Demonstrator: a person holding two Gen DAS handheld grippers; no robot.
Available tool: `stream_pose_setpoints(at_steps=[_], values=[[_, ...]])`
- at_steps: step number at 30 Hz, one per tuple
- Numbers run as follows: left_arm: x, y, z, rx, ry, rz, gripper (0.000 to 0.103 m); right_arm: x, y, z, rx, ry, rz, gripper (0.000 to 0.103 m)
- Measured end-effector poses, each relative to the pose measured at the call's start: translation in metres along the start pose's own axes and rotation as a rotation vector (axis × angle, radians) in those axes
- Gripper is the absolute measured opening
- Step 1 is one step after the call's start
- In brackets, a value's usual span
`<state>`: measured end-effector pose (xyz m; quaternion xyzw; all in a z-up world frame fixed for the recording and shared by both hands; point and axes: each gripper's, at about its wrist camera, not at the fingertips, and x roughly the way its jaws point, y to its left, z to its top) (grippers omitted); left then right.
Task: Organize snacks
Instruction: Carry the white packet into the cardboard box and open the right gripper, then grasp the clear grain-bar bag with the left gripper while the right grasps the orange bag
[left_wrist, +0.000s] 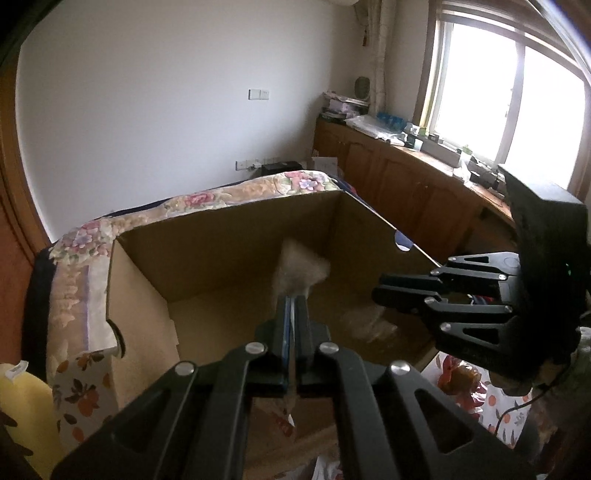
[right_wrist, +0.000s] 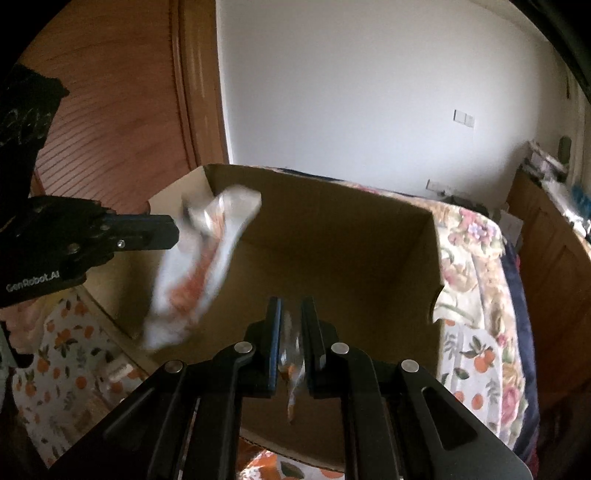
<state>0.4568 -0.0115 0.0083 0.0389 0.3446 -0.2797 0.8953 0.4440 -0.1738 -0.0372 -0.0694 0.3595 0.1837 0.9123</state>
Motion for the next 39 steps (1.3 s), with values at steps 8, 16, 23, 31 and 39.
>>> stream_pose_setpoints(at_steps=[8,16,23,31,39], values=[[-0.041,-0.018,-0.003,0.011,-0.068,0.004,0.008,-0.033,-0.002,0.001,0.023,-0.042,0.012,0.013],[-0.094,-0.042,-0.031,0.033,-0.11,0.044,0.025,-0.105,0.013,-0.027,0.015,-0.088,0.051,0.033],[-0.114,-0.063,-0.079,0.019,-0.097,0.067,0.035,-0.143,0.028,-0.072,0.024,-0.098,0.095,0.054],[-0.115,-0.081,-0.137,-0.024,-0.057,0.073,0.037,-0.138,0.035,-0.121,0.007,-0.064,0.084,0.071],[-0.099,-0.086,-0.184,-0.061,-0.001,0.113,0.039,-0.113,0.041,-0.156,0.007,-0.01,0.129,0.074]])
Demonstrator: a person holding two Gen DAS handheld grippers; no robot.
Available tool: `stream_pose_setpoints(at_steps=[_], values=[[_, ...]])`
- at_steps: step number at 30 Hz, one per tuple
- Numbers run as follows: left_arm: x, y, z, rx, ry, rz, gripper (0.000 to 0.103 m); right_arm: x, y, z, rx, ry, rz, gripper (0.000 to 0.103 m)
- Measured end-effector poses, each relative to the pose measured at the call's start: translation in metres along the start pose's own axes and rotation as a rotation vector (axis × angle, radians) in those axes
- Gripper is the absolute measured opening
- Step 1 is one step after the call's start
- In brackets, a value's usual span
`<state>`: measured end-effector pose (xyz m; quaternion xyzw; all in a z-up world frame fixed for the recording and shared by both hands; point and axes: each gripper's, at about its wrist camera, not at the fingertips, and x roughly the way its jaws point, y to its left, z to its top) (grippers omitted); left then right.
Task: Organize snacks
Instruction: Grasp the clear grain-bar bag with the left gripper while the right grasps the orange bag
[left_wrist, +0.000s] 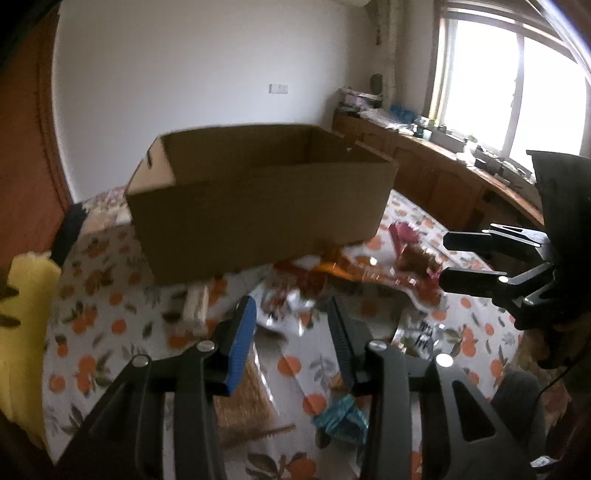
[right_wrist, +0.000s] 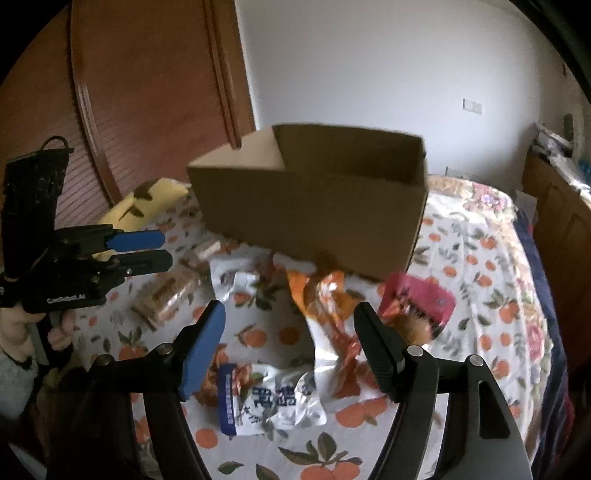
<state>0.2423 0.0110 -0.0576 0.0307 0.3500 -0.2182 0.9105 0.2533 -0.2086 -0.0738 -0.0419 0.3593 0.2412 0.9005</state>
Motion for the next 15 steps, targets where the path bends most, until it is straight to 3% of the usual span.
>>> stream_pose_setpoints(at_steps=[15], values=[[0.026,0.019,-0.044,-0.053,0.111,0.086,0.039,0.036,-0.012,-0.02,0.001,0.044,-0.002,0.078]])
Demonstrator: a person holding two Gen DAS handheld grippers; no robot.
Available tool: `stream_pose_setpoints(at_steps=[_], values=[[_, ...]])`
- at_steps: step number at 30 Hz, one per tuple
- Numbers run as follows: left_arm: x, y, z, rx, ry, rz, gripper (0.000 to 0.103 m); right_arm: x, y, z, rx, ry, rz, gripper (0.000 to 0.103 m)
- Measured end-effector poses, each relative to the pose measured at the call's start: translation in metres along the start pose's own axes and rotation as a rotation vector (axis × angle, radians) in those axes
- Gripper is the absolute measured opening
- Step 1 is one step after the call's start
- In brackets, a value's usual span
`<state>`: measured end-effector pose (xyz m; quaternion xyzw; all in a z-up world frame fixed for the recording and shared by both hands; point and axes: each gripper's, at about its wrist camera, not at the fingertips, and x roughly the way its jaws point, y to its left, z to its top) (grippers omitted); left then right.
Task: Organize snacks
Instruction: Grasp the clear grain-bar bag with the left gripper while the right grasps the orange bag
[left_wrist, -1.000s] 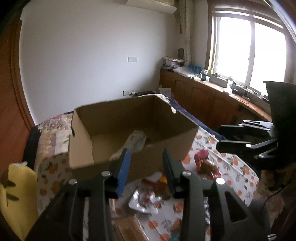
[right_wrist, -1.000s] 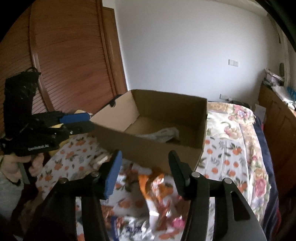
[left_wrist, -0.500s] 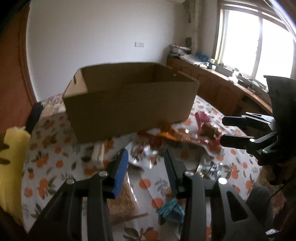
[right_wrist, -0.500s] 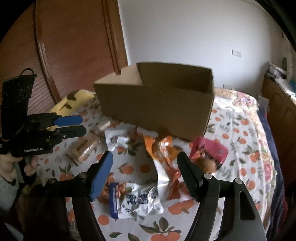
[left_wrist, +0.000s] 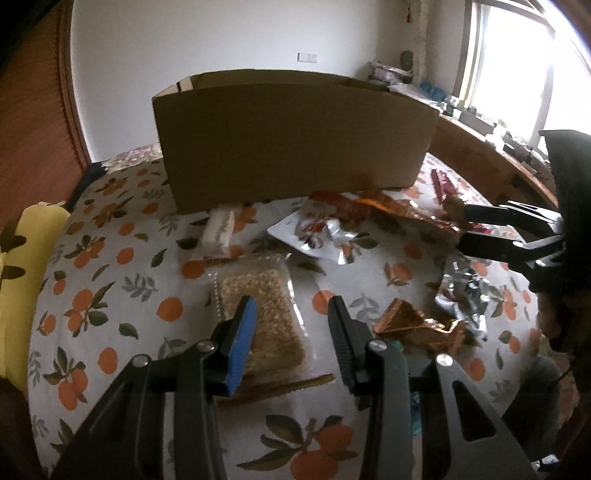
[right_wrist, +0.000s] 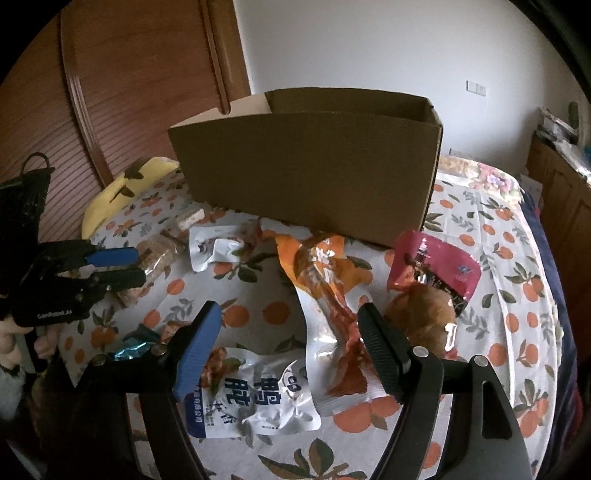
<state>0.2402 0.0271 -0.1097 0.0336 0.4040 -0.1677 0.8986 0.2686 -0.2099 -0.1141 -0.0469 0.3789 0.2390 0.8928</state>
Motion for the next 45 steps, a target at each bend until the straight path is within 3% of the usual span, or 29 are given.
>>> stream_pose_setpoints(at_steps=[4,19,22,29,34,41,45], values=[[-0.002,0.005,0.003,-0.016,-0.025,0.032,0.039,0.002,0.003,-0.002,-0.015,-0.004,0.0,0.078],[0.021,0.008,0.005,0.004,0.004,0.213,0.046,0.002,0.0,-0.006,-0.005,-0.026,0.025,0.078],[0.019,0.017,0.004,-0.054,-0.003,0.182,0.047,0.002,0.0,-0.006,-0.006,-0.026,0.025,0.078],[0.031,0.019,0.005,-0.037,0.061,0.174,0.05,0.001,-0.003,0.001,-0.008,-0.028,0.014,0.078],[0.03,0.029,0.004,-0.09,0.051,0.129,0.05,-0.001,-0.011,0.013,-0.011,-0.022,0.008,0.078],[0.03,0.028,0.002,-0.081,0.046,0.132,0.05,0.018,-0.026,0.027,-0.011,0.052,0.039,0.078],[0.029,0.031,0.002,-0.096,0.035,0.114,0.052,0.037,-0.026,0.032,-0.062,0.113,-0.006,0.078]])
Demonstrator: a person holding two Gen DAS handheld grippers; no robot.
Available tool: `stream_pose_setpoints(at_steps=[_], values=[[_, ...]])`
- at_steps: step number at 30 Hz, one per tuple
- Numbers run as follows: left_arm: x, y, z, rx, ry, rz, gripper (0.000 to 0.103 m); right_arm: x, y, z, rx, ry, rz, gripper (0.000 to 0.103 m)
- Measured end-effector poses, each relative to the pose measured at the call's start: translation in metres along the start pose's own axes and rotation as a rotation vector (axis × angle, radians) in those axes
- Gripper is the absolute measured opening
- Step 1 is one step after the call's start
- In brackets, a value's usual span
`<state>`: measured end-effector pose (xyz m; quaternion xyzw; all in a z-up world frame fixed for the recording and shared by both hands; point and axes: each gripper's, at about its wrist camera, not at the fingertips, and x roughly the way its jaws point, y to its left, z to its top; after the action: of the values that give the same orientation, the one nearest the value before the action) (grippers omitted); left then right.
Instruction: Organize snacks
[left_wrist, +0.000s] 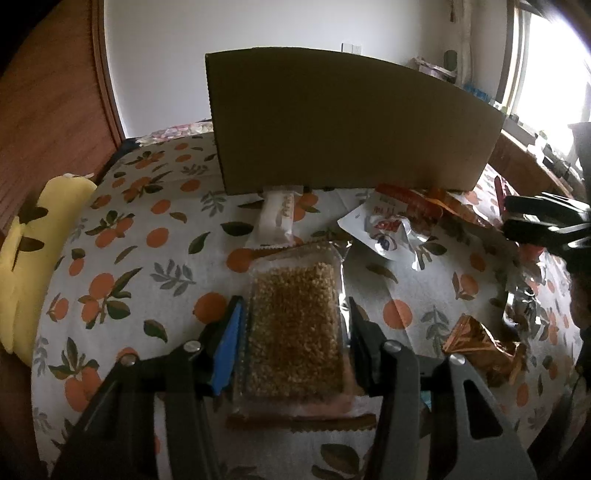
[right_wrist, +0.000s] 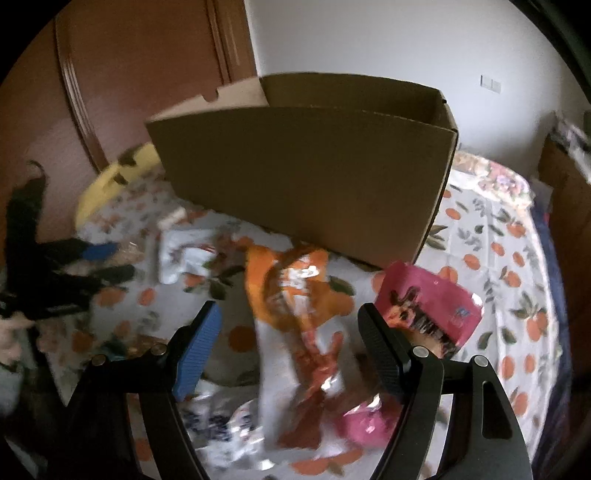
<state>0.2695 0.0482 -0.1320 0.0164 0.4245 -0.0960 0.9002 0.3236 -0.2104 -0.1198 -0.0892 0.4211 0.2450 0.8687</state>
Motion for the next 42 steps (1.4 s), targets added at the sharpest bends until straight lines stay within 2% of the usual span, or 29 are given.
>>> stream_pose_setpoints(at_steps=[4,9,14,15,16,18,21,28,42], values=[[-0.001,0.0,-0.001,-0.004,-0.005,-0.004,0.052,0.014,0.0,0.004,-0.025,0.056,0.001,0.078],[-0.002,0.005,-0.001,-0.034,-0.013,-0.036,0.045,0.035,0.001,0.006,-0.05,0.152,-0.026,0.074],[-0.005,0.008,-0.001,-0.042,-0.02,-0.071,0.042,0.04,0.002,0.01,-0.052,0.173,-0.038,0.074],[-0.007,0.007,-0.001,-0.036,-0.027,-0.069,0.042,0.039,0.003,0.01,-0.053,0.174,-0.033,0.065],[-0.009,0.006,-0.002,-0.03,-0.035,-0.067,0.042,0.038,0.005,0.011,-0.057,0.178,-0.035,0.051],[-0.012,0.005,-0.002,-0.027,-0.044,-0.081,0.042,0.037,0.009,0.011,-0.074,0.194,-0.038,0.049],[-0.014,0.003,-0.004,-0.031,-0.049,-0.093,0.042,0.032,0.01,0.01,-0.077,0.186,-0.045,0.046],[-0.023,0.002,-0.002,-0.036,-0.071,-0.114,0.042,0.023,0.01,0.006,-0.042,0.163,-0.003,0.044],[-0.05,-0.008,0.009,-0.026,-0.135,-0.125,0.042,-0.03,0.024,0.01,-0.057,0.04,0.033,0.044]])
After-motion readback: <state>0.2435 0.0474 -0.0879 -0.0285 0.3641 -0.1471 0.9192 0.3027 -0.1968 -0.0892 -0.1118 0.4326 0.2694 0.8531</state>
